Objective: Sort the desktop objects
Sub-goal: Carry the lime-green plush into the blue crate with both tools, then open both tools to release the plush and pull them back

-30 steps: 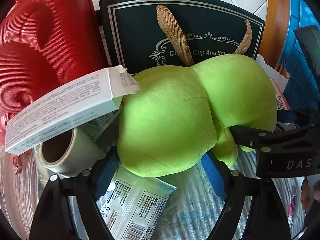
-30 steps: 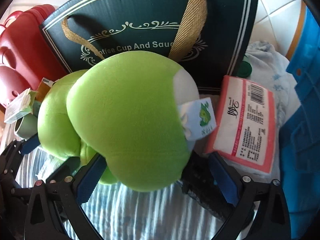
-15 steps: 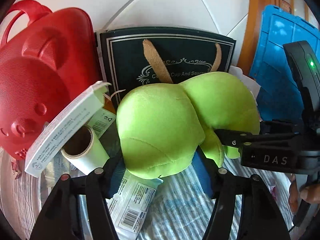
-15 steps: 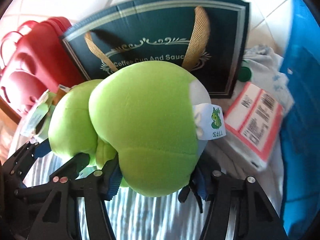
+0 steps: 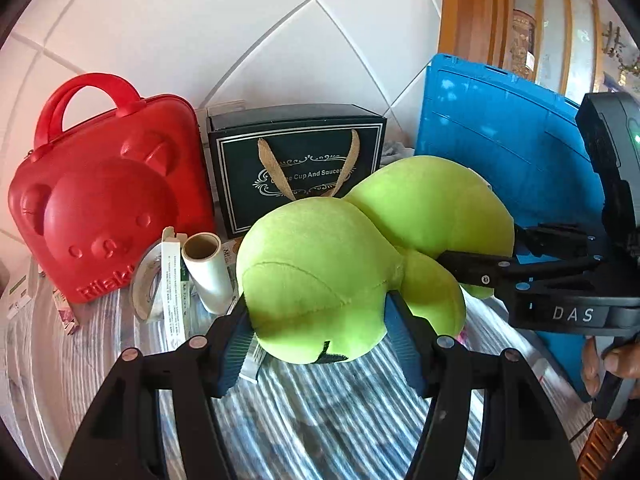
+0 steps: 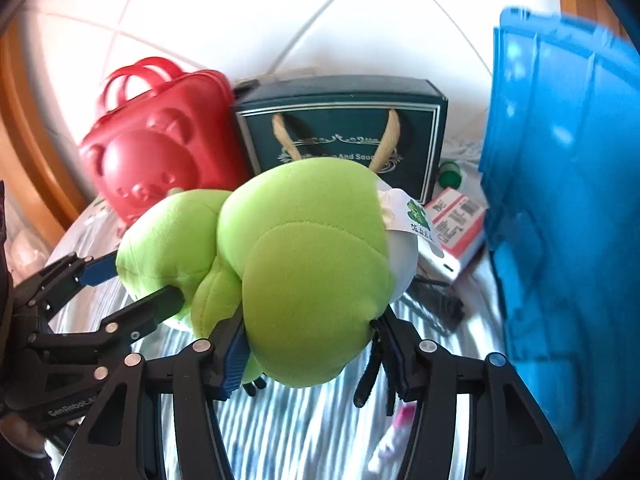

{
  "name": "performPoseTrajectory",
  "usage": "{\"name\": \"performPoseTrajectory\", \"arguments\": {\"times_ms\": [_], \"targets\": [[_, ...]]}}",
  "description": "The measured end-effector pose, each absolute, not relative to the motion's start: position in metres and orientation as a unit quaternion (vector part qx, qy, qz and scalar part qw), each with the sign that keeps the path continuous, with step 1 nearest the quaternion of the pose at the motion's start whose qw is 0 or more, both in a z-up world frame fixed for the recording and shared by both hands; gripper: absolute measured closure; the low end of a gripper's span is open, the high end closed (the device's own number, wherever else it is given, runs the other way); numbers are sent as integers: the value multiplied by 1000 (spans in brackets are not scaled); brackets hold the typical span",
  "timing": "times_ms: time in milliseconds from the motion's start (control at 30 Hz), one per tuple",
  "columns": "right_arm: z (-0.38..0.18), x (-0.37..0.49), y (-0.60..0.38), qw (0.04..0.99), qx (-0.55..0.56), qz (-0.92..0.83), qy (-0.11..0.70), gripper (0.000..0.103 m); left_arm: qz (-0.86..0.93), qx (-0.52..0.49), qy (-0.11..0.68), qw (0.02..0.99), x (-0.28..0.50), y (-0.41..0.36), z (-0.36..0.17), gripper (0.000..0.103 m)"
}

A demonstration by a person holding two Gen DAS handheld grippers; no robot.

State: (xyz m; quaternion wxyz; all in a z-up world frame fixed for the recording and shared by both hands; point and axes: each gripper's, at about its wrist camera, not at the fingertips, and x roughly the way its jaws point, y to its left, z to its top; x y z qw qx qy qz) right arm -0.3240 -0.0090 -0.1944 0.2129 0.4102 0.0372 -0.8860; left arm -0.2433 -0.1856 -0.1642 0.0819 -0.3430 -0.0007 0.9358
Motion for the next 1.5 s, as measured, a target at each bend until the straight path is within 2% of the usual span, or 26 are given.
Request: {"name": "performPoseTrajectory", "arguments": {"times_ms": [333,600,833,1033,1067,1100,1167,1200,1233,1267,1400,1500], "targets": [[-135,-238,8,219,361,-905,51,49,952,-291,19,92,-166,-163,-102,40],[-55,-172,43,174,264,-948,26,49,962,-213,66,155,-134,-129,-19,40],[15,-123,111,78,173,-982,14,49,956,-146,98,235,-134,-46,44,40],[50,-114,196,2,143,-990,-6,49,942,-134,96,293,-158,46,67,40],[53,-116,210,-8,142,-990,-7,49,941,-135,94,295,-165,60,70,37],[56,-119,224,-20,143,-989,-6,47,942,-137,93,293,-172,74,73,35],[59,-130,255,-54,148,-987,-14,32,948,-133,107,267,-182,98,77,34],[59,-136,269,-71,156,-985,-13,19,953,-129,113,251,-185,108,79,30],[61,-138,281,-85,155,-984,-11,15,956,-132,115,237,-189,115,80,26],[62,-138,291,-97,151,-984,-12,15,958,-134,112,227,-192,118,81,21],[62,-127,317,-95,141,-985,-25,7,967,-137,100,192,-198,120,77,20],[57,-127,316,-77,146,-986,-20,5,970,-147,95,170,-201,119,70,20]]}}
